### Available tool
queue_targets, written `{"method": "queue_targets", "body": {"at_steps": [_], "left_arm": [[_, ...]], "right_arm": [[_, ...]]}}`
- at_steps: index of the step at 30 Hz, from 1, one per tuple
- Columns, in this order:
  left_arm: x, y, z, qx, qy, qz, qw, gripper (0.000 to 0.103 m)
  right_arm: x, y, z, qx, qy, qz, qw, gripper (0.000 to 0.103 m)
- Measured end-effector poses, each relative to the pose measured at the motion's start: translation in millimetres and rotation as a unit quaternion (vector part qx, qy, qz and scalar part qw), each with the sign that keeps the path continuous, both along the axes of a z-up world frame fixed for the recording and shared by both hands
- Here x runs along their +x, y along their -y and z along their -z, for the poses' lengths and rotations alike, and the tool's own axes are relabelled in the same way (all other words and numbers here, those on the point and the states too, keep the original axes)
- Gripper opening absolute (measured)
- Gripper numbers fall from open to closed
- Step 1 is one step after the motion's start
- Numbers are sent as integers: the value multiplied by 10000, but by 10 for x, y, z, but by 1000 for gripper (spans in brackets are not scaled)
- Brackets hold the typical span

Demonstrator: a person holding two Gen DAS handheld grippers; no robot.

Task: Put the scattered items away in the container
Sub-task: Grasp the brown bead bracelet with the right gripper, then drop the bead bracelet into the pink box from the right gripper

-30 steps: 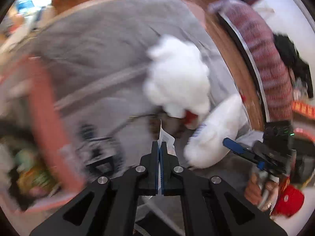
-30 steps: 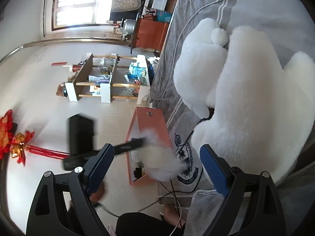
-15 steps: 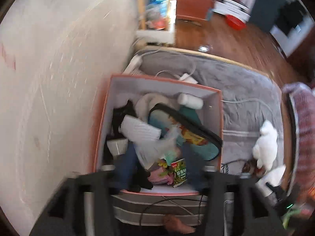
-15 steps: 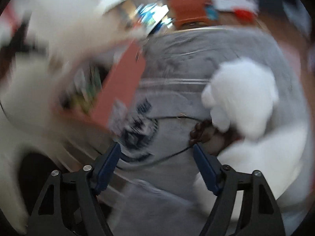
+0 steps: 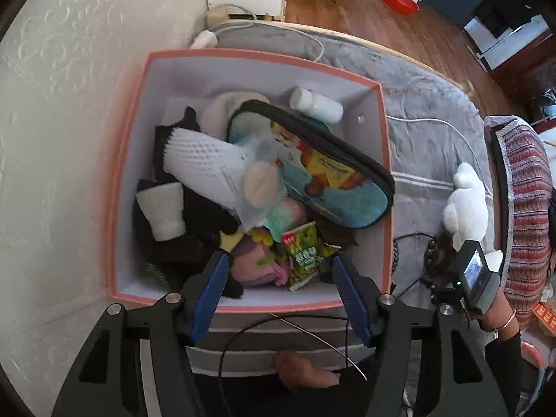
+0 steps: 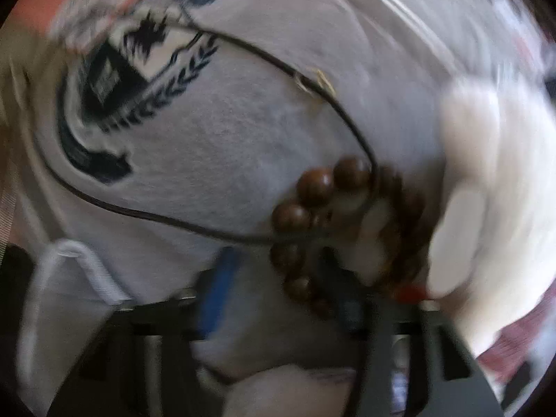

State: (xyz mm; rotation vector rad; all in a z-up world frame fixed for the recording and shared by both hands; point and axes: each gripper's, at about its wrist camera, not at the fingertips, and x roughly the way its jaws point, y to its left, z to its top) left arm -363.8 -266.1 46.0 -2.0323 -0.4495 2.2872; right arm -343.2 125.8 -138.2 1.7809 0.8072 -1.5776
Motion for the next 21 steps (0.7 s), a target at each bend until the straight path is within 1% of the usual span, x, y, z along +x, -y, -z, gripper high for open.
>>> {"method": "queue_targets", "body": {"at_steps": [1,2,4,6,9,11,13,15,16,17,18,19,20,21], "left_arm": [[19,-11,-8,81,-14,-7,10000,62],[36,-19,-27,163,-48,-8,9999,62],[63,-22,-92,265,-163,-2,9995,62],[100,-15,-167,298,-285,10,9991,62],[183,43,-317,303,-502,-39,9983,62],[272,132,-439,307,-631,-136,9974,62],[360,242,-534,340,-708,-255,9966,62],[472,372,-647,370,-791,-347,9956,62],[514,420,-693,399,-841,-345,9951,62],[558,463,-739,421,-897,-338,9945,64],[599,497,-773,425,-949,-337,9940,66],[650,542,-818,400,-1019,-357,9934,69],[680,575,-848,365,-1070,-399,9928,71],[703,605,-877,343,-1131,-469,9919,71]], "right_arm": [[66,-69,-37,-125,265,11,9996,18],[162,-110,-97,-242,415,-70,9988,18],[386,-167,-317,-513,486,-222,9973,18],[569,-205,-647,-937,507,-196,9941,18],[714,-136,-1247,-1576,430,-104,9865,18],[772,114,-1719,-2079,326,-190,9774,18],[845,515,-2265,-2626,75,-427,9639,18],[928,891,-2728,-3064,-369,-608,9492,18],[924,1079,-2978,-3349,-645,-529,9385,19],[922,1213,-3164,-3609,-868,-397,9277,20],[922,1319,-3314,-3787,-1091,-320,9185,44],[927,1416,-3455,-3885,-1383,-254,9107,94],[943,1472,-3591,-3983,-1758,-145,9001,101],[965,1477,-3684,-4091,-2029,-49,8896,99]]}}
